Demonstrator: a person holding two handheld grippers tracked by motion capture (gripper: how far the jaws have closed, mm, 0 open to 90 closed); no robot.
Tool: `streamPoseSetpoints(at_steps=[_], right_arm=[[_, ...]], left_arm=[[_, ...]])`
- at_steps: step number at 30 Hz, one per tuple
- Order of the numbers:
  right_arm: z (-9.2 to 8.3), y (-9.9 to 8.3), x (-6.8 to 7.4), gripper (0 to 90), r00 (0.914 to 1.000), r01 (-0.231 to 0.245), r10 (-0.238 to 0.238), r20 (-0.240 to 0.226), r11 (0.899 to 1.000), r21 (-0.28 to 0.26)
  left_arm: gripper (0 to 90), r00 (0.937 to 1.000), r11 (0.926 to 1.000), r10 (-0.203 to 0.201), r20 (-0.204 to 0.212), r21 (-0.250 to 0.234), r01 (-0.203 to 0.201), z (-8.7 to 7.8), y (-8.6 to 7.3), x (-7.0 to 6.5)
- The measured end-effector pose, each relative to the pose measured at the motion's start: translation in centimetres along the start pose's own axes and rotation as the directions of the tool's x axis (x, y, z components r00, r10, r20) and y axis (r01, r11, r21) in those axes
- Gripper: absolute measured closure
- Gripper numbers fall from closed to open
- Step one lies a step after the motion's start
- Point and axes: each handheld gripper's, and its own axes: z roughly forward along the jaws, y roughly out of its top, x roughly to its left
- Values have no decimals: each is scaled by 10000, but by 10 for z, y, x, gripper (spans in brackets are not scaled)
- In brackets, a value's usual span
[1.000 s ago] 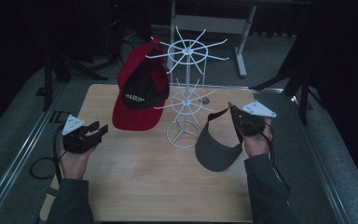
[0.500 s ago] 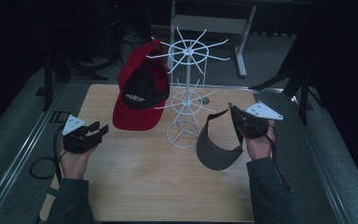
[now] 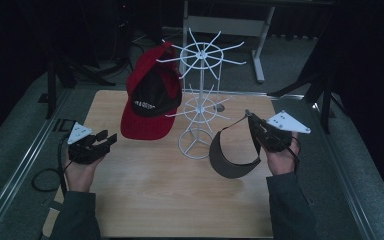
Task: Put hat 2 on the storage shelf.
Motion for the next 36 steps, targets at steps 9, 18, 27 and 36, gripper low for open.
streamPoseSetpoints(at_steps=[9, 18, 27, 36], right_arm=[[-7, 4, 4, 884, 9998, 98, -101, -157, 9998, -190], [-11, 12, 6, 884, 9995, 225, -232, -208, 9991, -353], [-11, 20, 2, 884, 9997, 198, -206, -150, 9986, -487], [-14, 27, 6, 883, 9994, 175, -198, -297, 9971, -735]], left_arm=[[580, 10000, 10000, 4, 10, 21, -4, 0, 0, 0], [579, 10000, 10000, 17, 0, 27, -17, 1, 0, 0], [577, 10000, 10000, -10, 23, 30, 10, 1, 0, 0], [576, 10000, 10000, -49, 76, -1, 49, 0, 0, 0]])
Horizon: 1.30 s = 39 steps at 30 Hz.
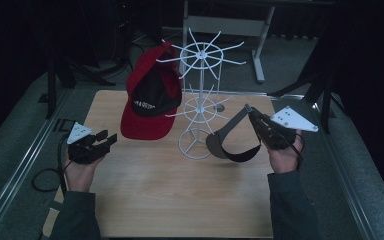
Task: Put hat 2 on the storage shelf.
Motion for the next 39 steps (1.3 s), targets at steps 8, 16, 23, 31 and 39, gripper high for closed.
streamPoseSetpoints(at_steps=[8, 16, 23, 31, 39], right_arm=[[1, 12, 1, 883, 9999, 69, -70, -75, 9998, -196], [-1, 22, -3, 884, 9999, -79, 75, -107, 9991, -412], [-4, 30, -2, 883, 9998, -49, 38, -188, 9983, -575], [-4, 40, 0, 884, 9996, 43, -64, -285, 9972, -742], [-5, 47, 0, 884, 9996, 104, -125, -252, 9963, -847]], left_arm=[[575, 10000, 10000, -9, -3, 24, 9, 0, 0, 0], [574, 10000, 10000, -11, 24, 61, 11, 2, -1, 0], [574, 10000, 10000, -48, 44, 45, 48, 2, -1, 0], [573, 9999, 10000, -90, 139, 12, 90, 1, 0, 0], [572, 9996, 9999, -145, 241, -9, 146, 1, 0, -1]])
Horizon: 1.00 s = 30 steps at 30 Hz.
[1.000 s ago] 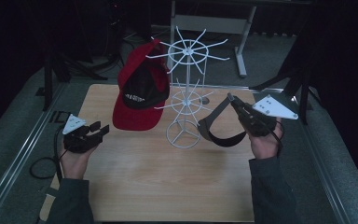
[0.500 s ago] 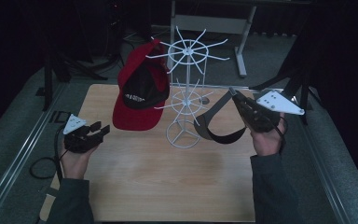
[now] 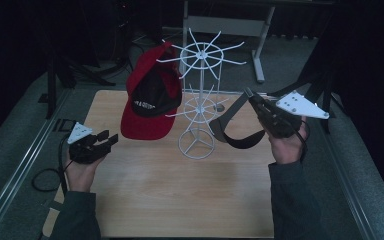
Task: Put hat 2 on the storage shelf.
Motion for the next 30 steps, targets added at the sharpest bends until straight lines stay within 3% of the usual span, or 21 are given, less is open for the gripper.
streamPoseSetpoints(at_steps=[30], right_arm=[[1, 26, 4, 883, 9998, 138, -144, -112, 9986, -515]], left_arm=[[570, 9998, 9999, -100, 176, -104, 102, -1, 1, 0]])
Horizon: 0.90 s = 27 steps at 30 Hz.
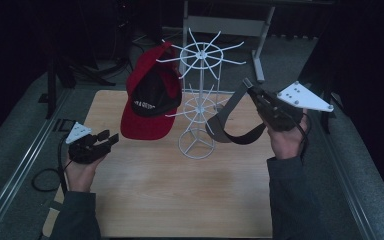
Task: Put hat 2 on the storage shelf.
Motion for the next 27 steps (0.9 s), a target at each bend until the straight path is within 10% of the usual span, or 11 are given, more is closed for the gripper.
streamPoseSetpoints(at_steps=[27], right_arm=[[-8, 22, -4, 883, 9999, 131, -127, 66, 9985, -536]], left_arm=[[570, 10000, 10000, -65, 4, 69, 65, 3, -1, 1]])
